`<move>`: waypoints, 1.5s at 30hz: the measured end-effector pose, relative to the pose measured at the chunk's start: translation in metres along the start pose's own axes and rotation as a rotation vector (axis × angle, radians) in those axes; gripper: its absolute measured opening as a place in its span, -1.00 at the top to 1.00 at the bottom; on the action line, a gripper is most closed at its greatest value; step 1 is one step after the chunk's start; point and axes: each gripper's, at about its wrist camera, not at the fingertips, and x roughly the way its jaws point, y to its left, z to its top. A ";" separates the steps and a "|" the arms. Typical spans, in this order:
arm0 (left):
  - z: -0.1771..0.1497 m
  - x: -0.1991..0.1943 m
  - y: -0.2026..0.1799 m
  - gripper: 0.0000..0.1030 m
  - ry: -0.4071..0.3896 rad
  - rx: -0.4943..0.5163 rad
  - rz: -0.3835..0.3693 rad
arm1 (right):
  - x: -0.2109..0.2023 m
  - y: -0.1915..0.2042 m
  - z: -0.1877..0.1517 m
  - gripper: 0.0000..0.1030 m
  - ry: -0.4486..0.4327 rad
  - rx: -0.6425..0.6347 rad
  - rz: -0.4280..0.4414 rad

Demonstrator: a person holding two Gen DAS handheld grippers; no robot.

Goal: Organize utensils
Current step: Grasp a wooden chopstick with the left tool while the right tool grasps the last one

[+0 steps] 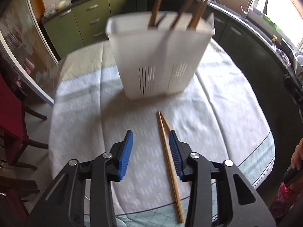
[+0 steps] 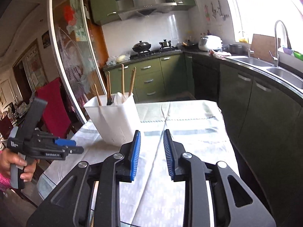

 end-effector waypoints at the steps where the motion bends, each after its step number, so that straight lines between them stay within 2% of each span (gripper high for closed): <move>1: -0.006 0.011 -0.002 0.42 0.036 0.003 -0.007 | 0.001 -0.005 -0.005 0.51 0.015 0.009 -0.001; 4: -0.020 0.038 -0.009 0.43 0.109 0.007 0.001 | 0.002 -0.013 -0.014 0.51 0.034 0.020 -0.001; 9: -0.026 0.056 -0.019 0.46 0.139 -0.002 -0.013 | 0.000 -0.014 -0.018 0.51 0.034 0.019 0.007; 15: -0.024 0.064 -0.023 0.82 0.160 0.003 0.001 | 0.012 -0.002 -0.017 0.51 0.068 0.003 0.025; 16: -0.024 0.064 -0.020 0.83 0.161 0.001 0.000 | 0.016 0.003 -0.017 0.51 0.084 -0.006 0.033; 19: -0.025 0.063 -0.010 0.84 0.166 -0.013 -0.005 | 0.036 0.019 -0.022 0.51 0.149 -0.035 0.069; 25: -0.035 0.058 0.019 0.85 0.164 -0.058 0.007 | 0.101 0.068 -0.056 0.51 0.396 -0.095 0.202; 31: -0.041 0.055 0.049 0.85 0.157 -0.098 0.022 | 0.144 0.109 -0.077 0.34 0.510 -0.185 0.205; 39: -0.041 0.056 0.052 0.85 0.151 -0.094 0.014 | 0.176 0.139 -0.086 0.33 0.570 -0.299 0.110; 45: -0.043 0.055 0.052 0.85 0.155 -0.103 0.006 | 0.188 0.152 -0.093 0.38 0.568 -0.354 0.071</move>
